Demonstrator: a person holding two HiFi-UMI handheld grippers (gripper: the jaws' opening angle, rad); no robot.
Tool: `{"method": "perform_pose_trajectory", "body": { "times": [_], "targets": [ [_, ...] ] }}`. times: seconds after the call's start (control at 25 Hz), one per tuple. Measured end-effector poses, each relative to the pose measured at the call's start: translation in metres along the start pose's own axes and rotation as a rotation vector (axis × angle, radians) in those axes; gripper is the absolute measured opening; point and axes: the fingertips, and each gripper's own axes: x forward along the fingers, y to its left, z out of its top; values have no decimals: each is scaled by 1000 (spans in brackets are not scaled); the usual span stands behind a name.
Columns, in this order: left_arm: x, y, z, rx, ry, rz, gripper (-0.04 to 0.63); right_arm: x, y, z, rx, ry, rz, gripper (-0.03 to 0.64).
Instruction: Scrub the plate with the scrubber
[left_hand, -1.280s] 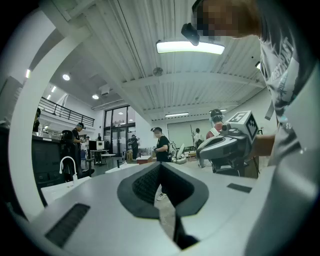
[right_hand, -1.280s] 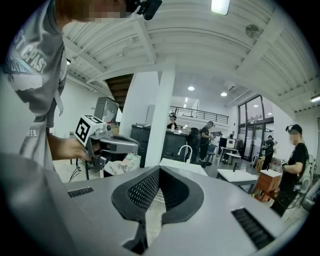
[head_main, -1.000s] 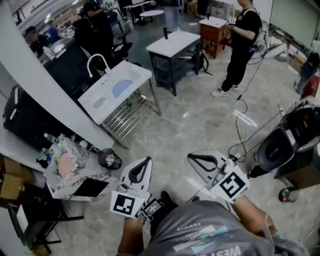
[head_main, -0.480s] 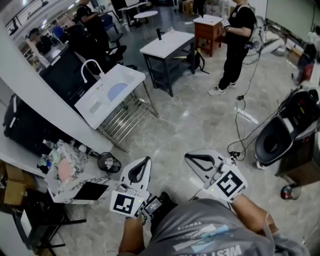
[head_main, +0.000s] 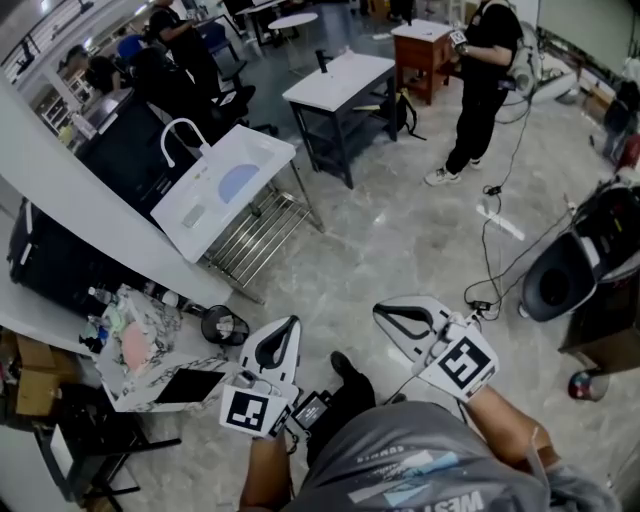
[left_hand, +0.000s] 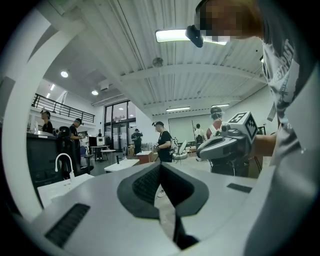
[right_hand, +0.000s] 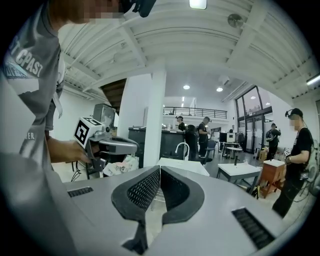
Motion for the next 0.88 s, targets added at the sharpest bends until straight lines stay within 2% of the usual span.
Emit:
{"method": "perform_pose_trajectory", "body": {
  "times": [0.4,0.88],
  "targets": [
    [68,101,-9,-17,-23,-22,2,93,-67,10,-13,6,-44,31],
    [126,221,-17,-31,-14,-40,2,223,-127,20,-3,4,-39,31]
  ]
}}
